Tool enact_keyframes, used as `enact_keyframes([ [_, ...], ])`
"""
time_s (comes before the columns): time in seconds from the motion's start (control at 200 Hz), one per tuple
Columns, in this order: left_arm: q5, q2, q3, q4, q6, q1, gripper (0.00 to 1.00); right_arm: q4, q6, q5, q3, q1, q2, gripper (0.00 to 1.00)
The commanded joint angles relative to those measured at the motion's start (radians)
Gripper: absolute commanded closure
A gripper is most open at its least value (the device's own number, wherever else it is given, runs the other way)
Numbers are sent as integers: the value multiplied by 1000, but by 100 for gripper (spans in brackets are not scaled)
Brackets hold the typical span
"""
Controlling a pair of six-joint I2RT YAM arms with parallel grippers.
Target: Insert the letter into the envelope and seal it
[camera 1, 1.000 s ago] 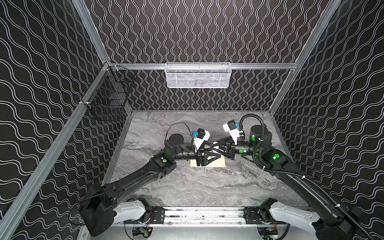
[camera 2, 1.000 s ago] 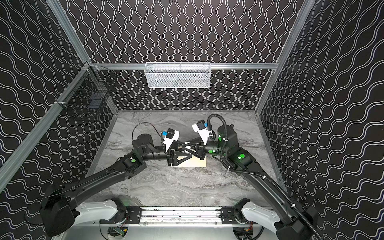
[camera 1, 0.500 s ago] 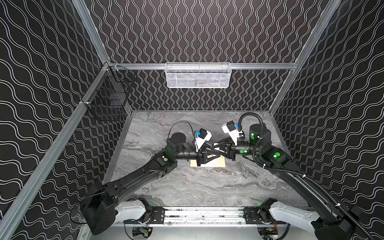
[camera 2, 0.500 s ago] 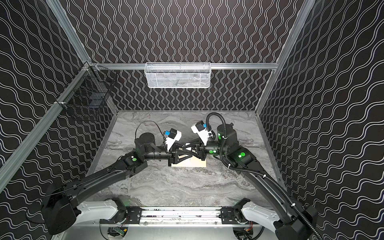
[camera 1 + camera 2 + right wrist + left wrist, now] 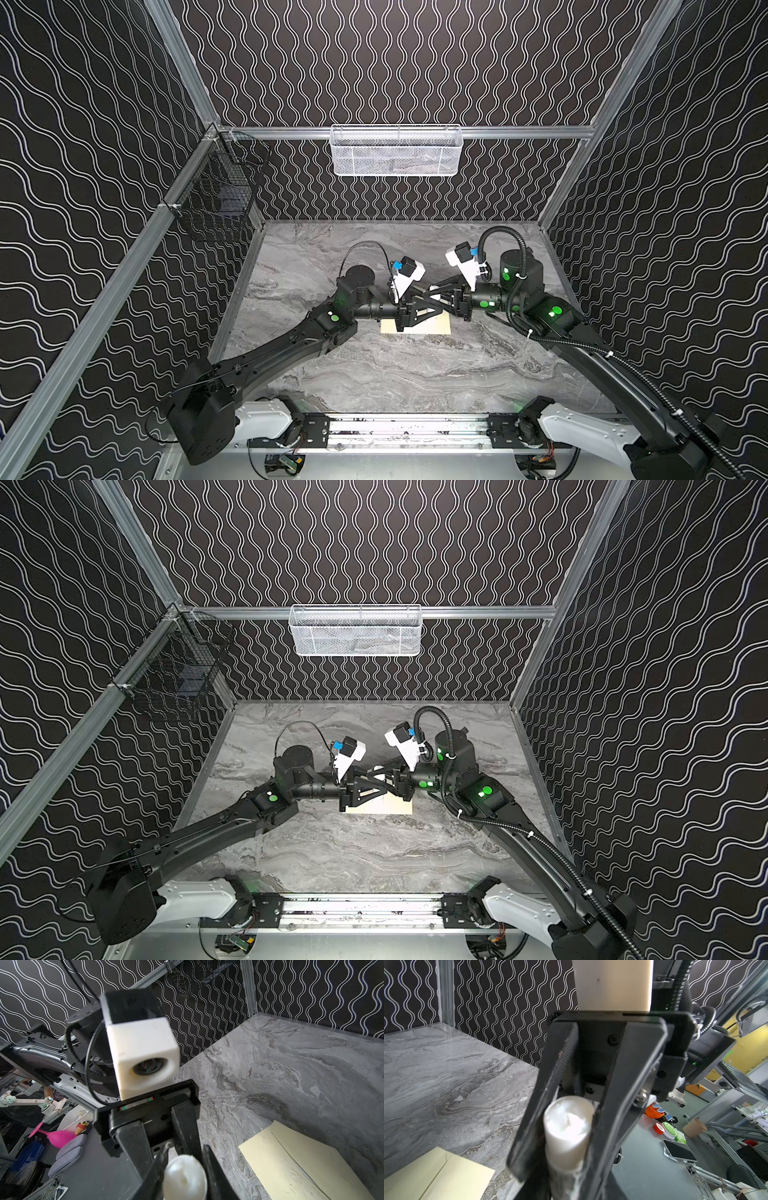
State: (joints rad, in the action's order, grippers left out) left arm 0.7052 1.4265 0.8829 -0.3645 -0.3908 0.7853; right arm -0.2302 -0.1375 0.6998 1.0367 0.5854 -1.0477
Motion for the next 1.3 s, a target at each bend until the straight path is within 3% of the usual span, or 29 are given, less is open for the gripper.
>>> enact_keyframes([
  [0.0, -77, -7, 0, -42, -40, -2, 100, 34, 22, 13, 0, 3, 26, 58],
  [0.105, -108, -11, -13, -65, -79, -3, 100, 23, 52, -67, 6, -8, 73, 41],
  [0.175, -117, -4, -12, -91, -115, -3, 100, 38, 85, -119, -11, -13, 122, 39],
  [0.38, -197, 9, -14, -208, -279, -3, 100, 227, 224, -186, -246, -13, 351, 42],
  [0.511, -224, 13, 20, -147, -291, -3, 100, 416, 297, -220, -447, -13, 488, 43],
  [0.621, -264, 21, 37, -108, -344, -2, 100, 417, 309, -289, -500, -13, 551, 45],
  [0.901, -386, 55, 50, -183, -552, -1, 100, 487, 352, -416, -639, -9, 651, 51],
  [1.106, -446, 46, 83, -175, -615, 17, 100, 705, 394, -454, -745, -4, 653, 50],
  [1.296, -463, 40, 80, -223, -599, 45, 100, 1019, 421, -490, -813, 14, 541, 47],
])
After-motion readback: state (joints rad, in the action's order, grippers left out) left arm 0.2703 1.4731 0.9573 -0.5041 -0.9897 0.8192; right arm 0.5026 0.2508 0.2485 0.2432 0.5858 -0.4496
